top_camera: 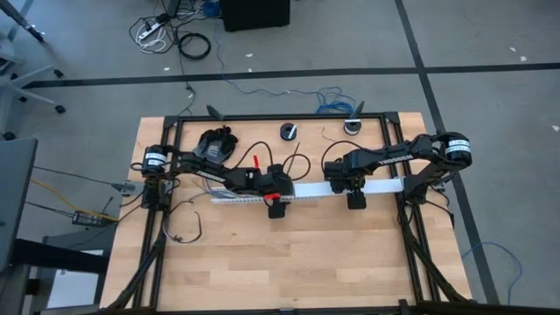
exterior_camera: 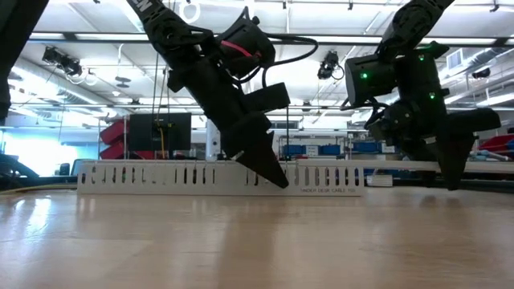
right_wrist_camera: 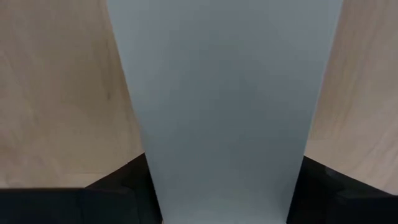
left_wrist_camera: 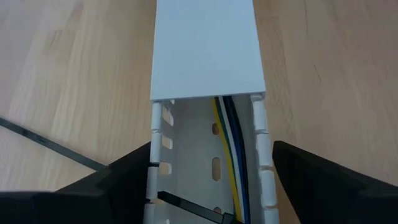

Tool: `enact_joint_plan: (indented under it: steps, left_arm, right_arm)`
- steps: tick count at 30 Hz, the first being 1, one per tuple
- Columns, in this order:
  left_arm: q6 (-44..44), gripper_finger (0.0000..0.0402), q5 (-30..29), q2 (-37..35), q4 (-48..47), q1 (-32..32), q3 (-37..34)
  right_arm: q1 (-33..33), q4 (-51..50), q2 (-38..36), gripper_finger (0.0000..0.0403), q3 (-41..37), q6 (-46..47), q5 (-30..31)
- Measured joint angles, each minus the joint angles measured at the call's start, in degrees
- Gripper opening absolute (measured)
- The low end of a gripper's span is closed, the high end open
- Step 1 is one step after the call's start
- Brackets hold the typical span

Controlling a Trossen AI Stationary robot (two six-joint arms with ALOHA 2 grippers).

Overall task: Ziptie cables
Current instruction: Close the white cable duct

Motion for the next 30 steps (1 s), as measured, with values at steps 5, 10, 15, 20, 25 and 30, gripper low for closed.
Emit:
enact_joint_plan:
  steps: [5, 10, 15, 20, 25, 30]
  left_arm:
    - [0.0, 0.0287, 0.0, 0.0, 1.2, 0.0, 0.0]
    - [0.1, 0.0276, 0.0, 0.0, 1.2, 0.0, 0.0]
    - [0.1, 0.0273, 0.0, 0.0, 1.2, 0.0, 0.0]
    - [0.0, 0.0272, 0.0, 0.0, 1.2, 0.0, 0.0]
    - [0.0, 0.0271, 0.1, 0.0, 1.1, -0.1, 0.0]
    - [0.0, 0.0249, 0.2, 0.0, 1.0, -0.1, 0.0]
  right_arm:
    - [0.0, 0.4, 0.0, 0.0238, 0.0, -0.2, 0.0]
    - [0.0, 1.1, 0.0, 0.0237, 0.0, -0.5, -0.9]
    - [0.0, 1.7, 0.0, 0.0237, 0.0, -0.5, -1.3]
    - [0.0, 2.5, 0.0, 0.0236, 0.0, -1.1, -1.6]
    - [0.0, 2.9, 0.0, 0.0237, 0.0, -1.3, -1.9]
    - [0.0, 2.9, 0.0, 0.0236, 0.0, -1.4, -1.9]
